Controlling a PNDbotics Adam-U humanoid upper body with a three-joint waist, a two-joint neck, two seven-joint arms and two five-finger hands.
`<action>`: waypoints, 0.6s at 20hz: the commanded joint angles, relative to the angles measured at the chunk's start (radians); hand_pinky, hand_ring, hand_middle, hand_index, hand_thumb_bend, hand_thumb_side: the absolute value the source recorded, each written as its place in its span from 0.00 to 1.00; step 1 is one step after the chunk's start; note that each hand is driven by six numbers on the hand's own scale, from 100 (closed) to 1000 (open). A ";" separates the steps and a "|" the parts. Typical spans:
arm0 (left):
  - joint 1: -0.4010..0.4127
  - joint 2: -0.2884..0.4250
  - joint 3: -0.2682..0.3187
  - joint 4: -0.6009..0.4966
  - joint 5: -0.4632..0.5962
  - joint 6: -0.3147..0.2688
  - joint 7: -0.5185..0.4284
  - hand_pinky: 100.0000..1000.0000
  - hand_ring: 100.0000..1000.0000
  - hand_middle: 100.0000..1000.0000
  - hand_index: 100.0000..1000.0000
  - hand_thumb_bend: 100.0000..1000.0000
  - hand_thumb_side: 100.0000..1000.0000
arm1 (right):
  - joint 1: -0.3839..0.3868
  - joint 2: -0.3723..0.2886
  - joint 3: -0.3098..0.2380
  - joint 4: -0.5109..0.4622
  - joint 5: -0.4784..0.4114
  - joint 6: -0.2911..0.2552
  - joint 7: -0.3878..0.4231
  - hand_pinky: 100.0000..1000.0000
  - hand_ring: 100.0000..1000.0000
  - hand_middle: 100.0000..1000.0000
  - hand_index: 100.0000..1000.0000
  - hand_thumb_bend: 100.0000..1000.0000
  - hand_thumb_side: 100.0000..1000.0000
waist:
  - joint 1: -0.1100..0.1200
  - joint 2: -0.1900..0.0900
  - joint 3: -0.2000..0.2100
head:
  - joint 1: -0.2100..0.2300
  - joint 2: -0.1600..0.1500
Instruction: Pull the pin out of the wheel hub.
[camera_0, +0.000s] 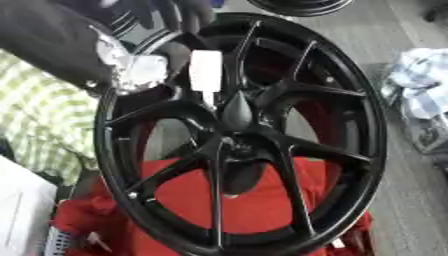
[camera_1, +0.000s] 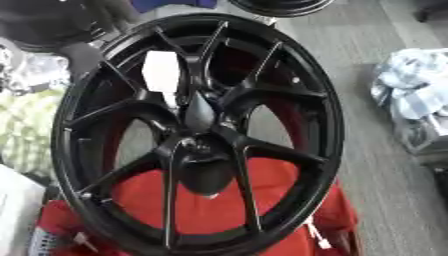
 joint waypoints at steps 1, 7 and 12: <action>-0.029 -0.014 0.003 0.025 -0.032 0.033 -0.040 0.77 0.81 0.77 0.91 0.01 0.45 | -0.002 -0.005 0.003 -0.013 0.001 0.008 0.001 0.96 0.79 0.78 0.71 0.00 0.68 | -0.001 -0.010 -0.004 | 0.006 -0.018; -0.030 -0.042 -0.004 0.116 -0.125 -0.015 -0.049 0.79 0.82 0.78 0.91 0.04 0.47 | -0.022 0.009 0.007 -0.007 0.004 0.024 -0.004 0.96 0.79 0.78 0.71 0.00 0.72 | 0.003 0.012 -0.014 | 0.018 -0.030; -0.024 -0.042 -0.010 0.150 -0.148 -0.060 -0.069 0.79 0.83 0.80 0.89 0.02 0.52 | -0.034 0.025 0.009 -0.007 0.019 0.030 -0.009 0.96 0.79 0.77 0.71 0.00 0.74 | 0.003 0.032 -0.018 | 0.022 -0.036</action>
